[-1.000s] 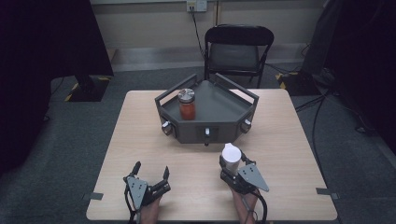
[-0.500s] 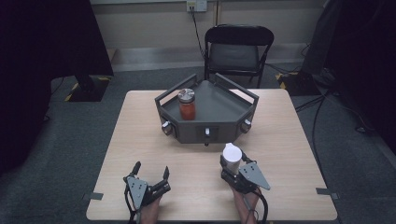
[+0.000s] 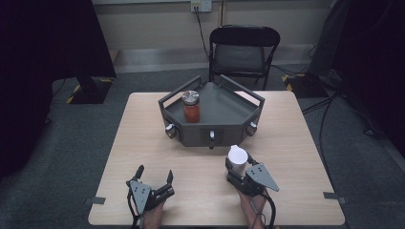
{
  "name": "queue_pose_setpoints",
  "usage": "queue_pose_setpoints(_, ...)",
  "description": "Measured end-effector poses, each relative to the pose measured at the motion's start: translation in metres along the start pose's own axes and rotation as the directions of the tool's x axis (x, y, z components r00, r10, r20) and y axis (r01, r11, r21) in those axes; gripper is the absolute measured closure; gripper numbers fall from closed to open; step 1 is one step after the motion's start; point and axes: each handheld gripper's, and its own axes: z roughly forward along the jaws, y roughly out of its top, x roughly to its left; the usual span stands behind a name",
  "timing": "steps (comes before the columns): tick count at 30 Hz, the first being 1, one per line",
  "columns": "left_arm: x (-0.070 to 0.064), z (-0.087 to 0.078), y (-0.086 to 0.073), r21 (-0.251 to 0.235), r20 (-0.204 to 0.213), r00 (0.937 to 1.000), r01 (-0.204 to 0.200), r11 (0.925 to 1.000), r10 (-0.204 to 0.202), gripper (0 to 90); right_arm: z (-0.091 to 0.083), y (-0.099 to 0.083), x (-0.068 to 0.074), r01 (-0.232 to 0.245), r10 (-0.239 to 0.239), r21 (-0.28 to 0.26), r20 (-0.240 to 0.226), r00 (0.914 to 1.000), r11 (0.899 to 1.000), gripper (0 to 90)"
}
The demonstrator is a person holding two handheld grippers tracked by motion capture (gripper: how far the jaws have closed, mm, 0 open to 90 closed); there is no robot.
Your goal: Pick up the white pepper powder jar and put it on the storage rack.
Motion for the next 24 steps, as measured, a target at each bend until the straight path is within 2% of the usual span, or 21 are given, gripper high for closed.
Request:
queue_pose_setpoints(9,0.000,0.000,0.000,0.000,-0.001,1.0000,0.000,1.0000,0.000,0.2,-0.001,0.008,-0.005,0.009,-0.009,0.007,-0.028,0.9996,1.000,30.5)
queue_pose_setpoints(13,0.000,0.000,0.000,0.000,-0.001,1.0000,0.000,1.0000,0.000,0.1,-0.001,0.012,-0.005,0.029,-0.029,0.015,-0.038,0.9989,0.999,30.5)
queue_pose_setpoints(24,0.000,0.000,0.000,0.000,-0.001,1.0000,0.000,1.0000,0.000,0.0,0.001,0.022,-0.003,0.040,-0.038,0.016,-0.068,0.9969,0.999,30.6)
